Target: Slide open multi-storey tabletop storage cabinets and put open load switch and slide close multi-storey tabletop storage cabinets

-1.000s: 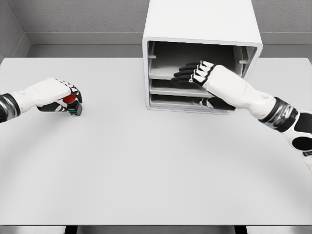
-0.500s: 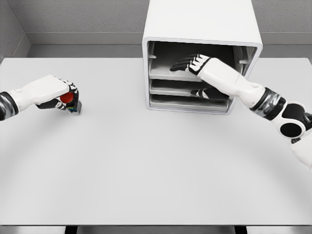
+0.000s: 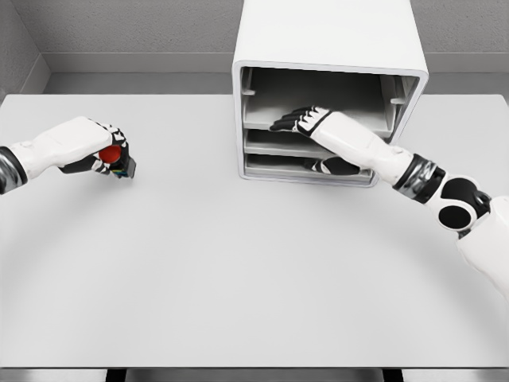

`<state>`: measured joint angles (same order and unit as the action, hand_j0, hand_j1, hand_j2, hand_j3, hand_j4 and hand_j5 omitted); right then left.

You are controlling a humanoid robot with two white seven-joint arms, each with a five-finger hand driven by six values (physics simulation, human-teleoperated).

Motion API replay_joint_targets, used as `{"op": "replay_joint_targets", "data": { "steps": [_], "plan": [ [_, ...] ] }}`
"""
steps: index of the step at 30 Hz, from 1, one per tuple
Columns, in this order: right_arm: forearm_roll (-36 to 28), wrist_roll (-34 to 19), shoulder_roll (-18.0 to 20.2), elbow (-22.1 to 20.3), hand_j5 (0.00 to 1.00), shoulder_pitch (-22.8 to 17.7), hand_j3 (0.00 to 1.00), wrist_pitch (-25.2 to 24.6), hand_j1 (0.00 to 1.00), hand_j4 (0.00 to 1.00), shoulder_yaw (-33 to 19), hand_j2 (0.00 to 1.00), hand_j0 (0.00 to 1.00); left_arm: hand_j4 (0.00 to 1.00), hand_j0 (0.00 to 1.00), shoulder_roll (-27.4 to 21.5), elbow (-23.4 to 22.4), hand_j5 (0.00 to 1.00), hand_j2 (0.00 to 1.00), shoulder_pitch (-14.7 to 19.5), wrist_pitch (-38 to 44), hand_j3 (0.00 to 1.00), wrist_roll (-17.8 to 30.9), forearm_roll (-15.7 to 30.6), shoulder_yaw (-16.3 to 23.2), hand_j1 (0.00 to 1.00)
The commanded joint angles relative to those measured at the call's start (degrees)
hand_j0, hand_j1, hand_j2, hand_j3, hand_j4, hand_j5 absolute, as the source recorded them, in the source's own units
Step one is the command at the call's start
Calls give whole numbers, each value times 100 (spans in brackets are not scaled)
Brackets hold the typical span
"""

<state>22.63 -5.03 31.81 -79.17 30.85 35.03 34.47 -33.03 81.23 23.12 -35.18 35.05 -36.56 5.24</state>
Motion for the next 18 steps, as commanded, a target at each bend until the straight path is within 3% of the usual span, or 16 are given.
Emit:
{"op": "replay_joint_targets", "data": {
  "steps": [1, 5, 8, 15, 18],
  "plan": [
    [-30, 2, 19, -20, 88, 0, 88, -3, 88, 88, 16, 88, 88, 34, 34, -11, 15, 34, 34, 0, 18, 34, -5, 97, -5, 34],
    [-22, 11, 124, -46, 87, -18, 87, -3, 87, 87, 7, 87, 87, 34, 34, -11, 226, 34, 34, -18, 18, 34, -5, 167, -5, 34],
    [-39, 11, 291, -292, 81, -44, 81, -3, 81, 81, -10, 81, 81, 34, 34, -11, 419, 34, 34, -79, 18, 34, -5, 263, -5, 34],
    [-48, 11, 370, -485, 77, -167, 77, -3, 77, 77, -2, 77, 77, 35, 35, -28, 630, 35, 35, -105, 18, 35, -5, 413, 4, 35],
    [-48, 11, 370, -485, 77, -211, 77, -3, 77, 77, -2, 77, 77, 35, 35, -107, 806, 35, 35, -264, 18, 35, -5, 545, -14, 35]
  ]
}}
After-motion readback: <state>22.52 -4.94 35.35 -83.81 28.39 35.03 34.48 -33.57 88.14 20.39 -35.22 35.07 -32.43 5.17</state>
